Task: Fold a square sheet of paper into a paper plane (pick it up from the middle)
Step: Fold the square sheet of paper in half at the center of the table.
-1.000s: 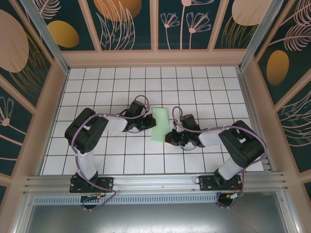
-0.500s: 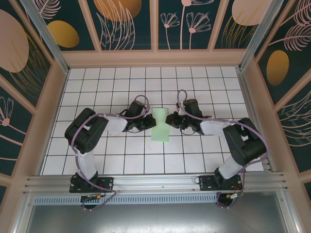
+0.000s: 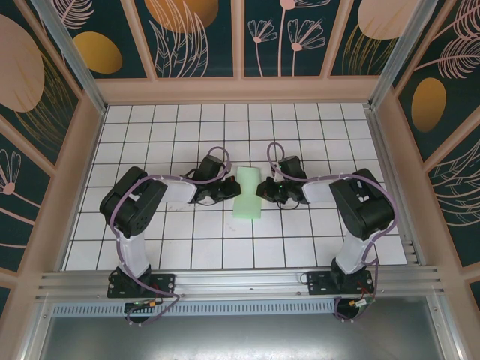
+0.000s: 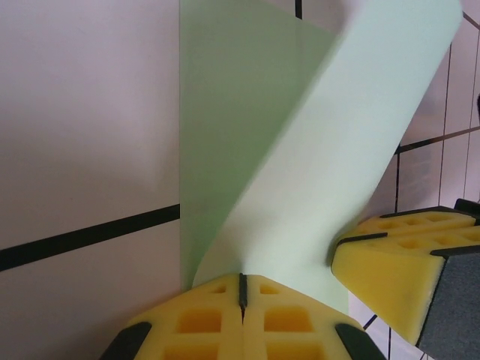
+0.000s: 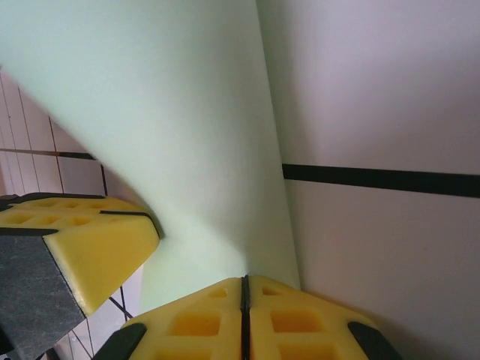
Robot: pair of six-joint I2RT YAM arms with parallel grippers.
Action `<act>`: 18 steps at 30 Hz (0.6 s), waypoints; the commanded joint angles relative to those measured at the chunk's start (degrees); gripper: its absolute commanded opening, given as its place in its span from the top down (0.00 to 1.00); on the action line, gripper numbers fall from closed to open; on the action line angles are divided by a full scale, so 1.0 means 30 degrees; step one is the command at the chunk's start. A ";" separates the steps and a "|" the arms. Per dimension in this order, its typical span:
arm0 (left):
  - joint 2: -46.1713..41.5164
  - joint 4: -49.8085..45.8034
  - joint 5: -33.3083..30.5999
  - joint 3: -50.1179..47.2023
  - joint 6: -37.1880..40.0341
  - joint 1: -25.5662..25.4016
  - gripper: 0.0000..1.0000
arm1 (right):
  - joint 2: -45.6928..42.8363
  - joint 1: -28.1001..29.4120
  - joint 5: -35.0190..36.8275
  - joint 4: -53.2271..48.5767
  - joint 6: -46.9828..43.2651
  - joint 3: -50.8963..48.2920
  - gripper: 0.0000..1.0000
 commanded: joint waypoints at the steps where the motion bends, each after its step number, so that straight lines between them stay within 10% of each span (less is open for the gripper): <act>1: 0.0471 -0.2327 -0.0878 -0.0646 0.0549 -0.0119 1.00 | 0.0294 0.0031 0.0755 -0.1280 -0.0517 0.0093 0.89; 18: 0.0387 -0.2512 -0.0994 -0.0643 0.0665 -0.0106 1.00 | 0.1169 -0.0724 -0.0441 -0.1511 -0.0917 0.2841 0.88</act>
